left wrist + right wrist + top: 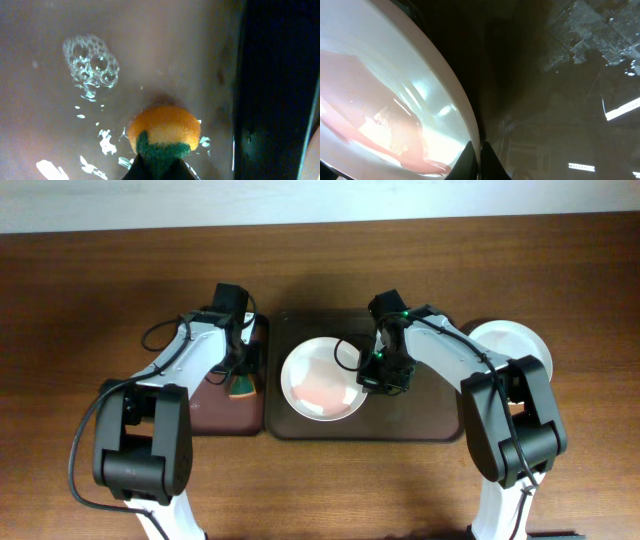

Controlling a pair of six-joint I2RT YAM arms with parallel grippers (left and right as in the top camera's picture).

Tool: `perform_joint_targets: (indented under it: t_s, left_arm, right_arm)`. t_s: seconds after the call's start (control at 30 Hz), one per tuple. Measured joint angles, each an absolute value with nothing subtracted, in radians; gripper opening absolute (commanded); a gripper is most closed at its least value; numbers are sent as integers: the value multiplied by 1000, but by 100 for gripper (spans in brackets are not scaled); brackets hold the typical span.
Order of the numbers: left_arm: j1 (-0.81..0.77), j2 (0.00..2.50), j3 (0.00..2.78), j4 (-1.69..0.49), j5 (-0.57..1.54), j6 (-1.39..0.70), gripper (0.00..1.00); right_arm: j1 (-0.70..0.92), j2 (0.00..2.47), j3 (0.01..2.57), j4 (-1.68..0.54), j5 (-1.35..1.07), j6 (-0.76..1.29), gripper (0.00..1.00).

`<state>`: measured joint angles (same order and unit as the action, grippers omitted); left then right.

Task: Clean dirty plates on tray and stack at the side
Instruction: 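Return the sponge to the left tray with the left gripper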

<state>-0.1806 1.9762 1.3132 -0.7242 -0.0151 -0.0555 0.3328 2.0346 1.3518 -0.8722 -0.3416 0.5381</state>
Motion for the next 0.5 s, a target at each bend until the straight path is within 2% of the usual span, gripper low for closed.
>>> perform_joint_targets:
  t_s: [0.17,0.23,0.27,0.33,0.4,0.43,0.47,0.5]
  left_arm:
    - [-165,1979,1351,-867,-7,-52,60]
    - [-168,1979,1352,-911,14,-52,46]
    - [-172,1979,1352,-916,22,-52,35]
    - [-180,1979,1352,-925,28,-53,32]
    - [-184,1979,1352,-948,30,-51,33]
    - [-185,1979,1352,-961,31,-51,38]
    - [-185,1979,1352,-963,30,-51,50]
    - [-185,1979,1352,-975,31,-52,56]
  right_arm:
    - [333,2035,1352,-872,-342,538,4]
    - [333,2035,1352,-872,-342,538,4]
    - [333,2035,1352,-872,-342,538,4]
    - [333,2035,1352,-872,-342,538,4]
    - [333,2035,1352,-872,-342,538,4]
    - [333,2035,1352,-872,-342,537,4]
    - [333,2035,1352,-873,-342,537,4]
    - [333,2035,1352,-875,-342,538,4]
